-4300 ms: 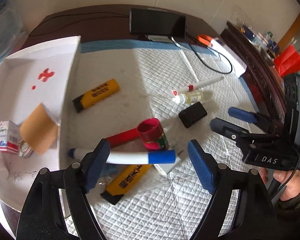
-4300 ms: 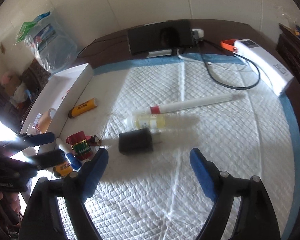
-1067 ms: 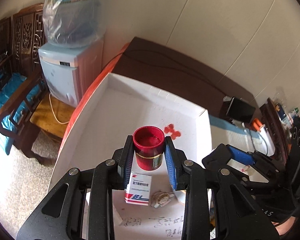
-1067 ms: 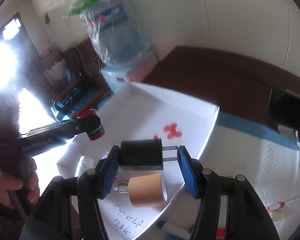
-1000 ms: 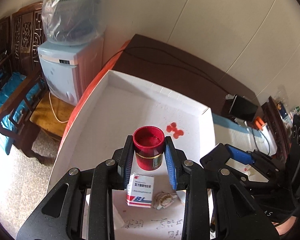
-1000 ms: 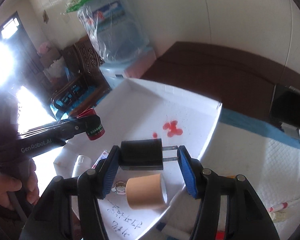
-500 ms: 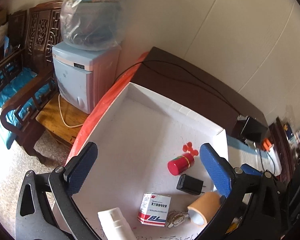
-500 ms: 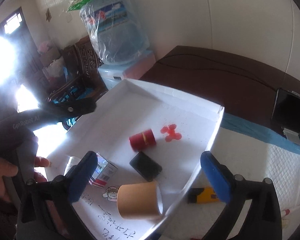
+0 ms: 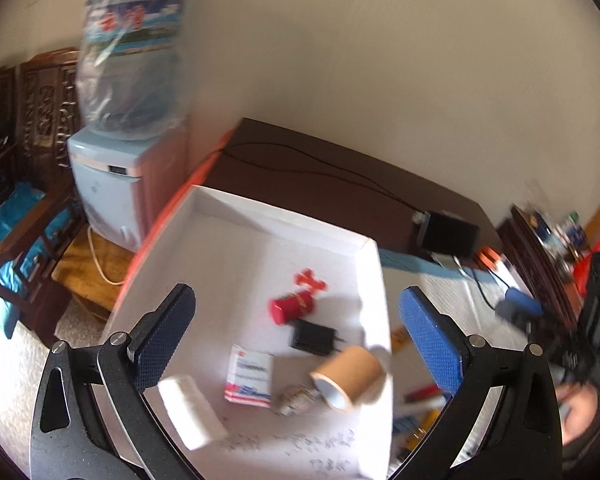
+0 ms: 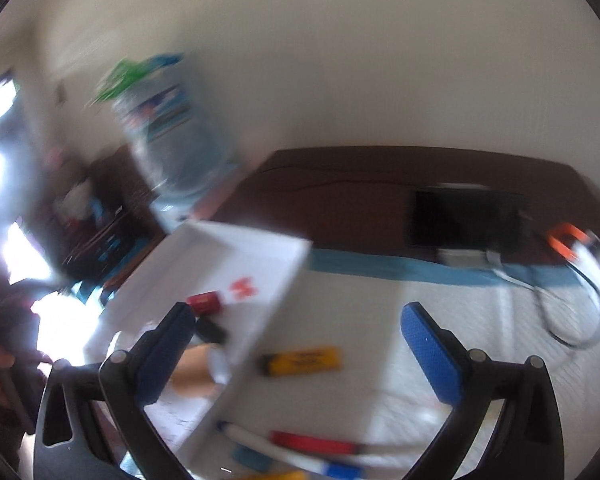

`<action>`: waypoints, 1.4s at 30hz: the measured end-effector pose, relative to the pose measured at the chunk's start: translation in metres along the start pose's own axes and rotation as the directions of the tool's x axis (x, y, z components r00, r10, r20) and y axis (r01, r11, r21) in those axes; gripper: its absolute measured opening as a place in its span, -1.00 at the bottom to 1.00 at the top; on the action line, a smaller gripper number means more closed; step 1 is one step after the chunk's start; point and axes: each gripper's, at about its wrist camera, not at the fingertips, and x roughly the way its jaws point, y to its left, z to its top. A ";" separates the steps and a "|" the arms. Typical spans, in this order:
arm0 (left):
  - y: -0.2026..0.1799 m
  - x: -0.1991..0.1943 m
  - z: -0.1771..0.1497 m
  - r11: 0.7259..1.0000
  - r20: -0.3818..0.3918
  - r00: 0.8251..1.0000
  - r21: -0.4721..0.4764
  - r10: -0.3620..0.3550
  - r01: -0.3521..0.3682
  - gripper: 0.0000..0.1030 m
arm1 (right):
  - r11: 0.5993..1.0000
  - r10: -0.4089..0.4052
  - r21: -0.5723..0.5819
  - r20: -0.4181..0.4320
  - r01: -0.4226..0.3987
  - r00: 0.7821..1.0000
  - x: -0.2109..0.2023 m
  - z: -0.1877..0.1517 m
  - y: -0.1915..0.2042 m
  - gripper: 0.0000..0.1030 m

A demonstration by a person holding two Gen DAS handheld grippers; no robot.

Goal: Organize rigid objects
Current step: 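Move both open tools back over the remaining items on the pad, then grasp the yellow lighter with the left tool while the right tool grasps the small dropper bottle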

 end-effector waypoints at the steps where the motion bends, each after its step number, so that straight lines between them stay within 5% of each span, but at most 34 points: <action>1: -0.006 -0.001 -0.002 1.000 -0.006 1.000 0.008 -0.013 0.013 1.00 | 0.999 -0.020 0.035 0.008 0.020 1.000 -0.005 -0.001 -0.013 1.00; 12: -0.082 0.009 -0.025 0.983 -0.138 0.989 0.162 -0.060 0.083 1.00 | 0.937 -0.184 0.312 0.068 0.154 0.981 -0.062 -0.020 -0.116 1.00; 22: -0.115 0.027 -0.037 0.981 -0.200 0.978 0.172 -0.057 0.092 1.00 | 0.937 -0.229 0.269 -0.011 0.224 0.973 -0.071 -0.040 -0.155 1.00; 27: -0.127 0.045 -0.038 0.959 -0.227 0.974 0.272 -0.020 0.083 0.99 | 0.980 -0.078 0.170 -0.164 0.106 0.983 -0.039 -0.044 -0.161 1.00; 31: -0.135 0.073 -0.036 0.923 -0.295 0.955 0.375 0.028 0.089 0.64 | 1.000 -0.004 0.023 -0.238 0.010 0.971 -0.014 -0.051 -0.143 0.93; 35: -0.150 0.105 -0.038 0.888 -0.396 0.917 0.437 0.046 0.144 0.15 | 0.997 0.047 -0.052 -0.271 -0.063 0.961 0.005 -0.053 -0.127 0.05; 42: -0.174 0.153 -0.038 0.855 -0.487 0.864 0.495 0.126 0.155 0.11 | 0.977 0.116 -0.134 -0.310 -0.164 0.944 0.030 -0.056 -0.106 0.04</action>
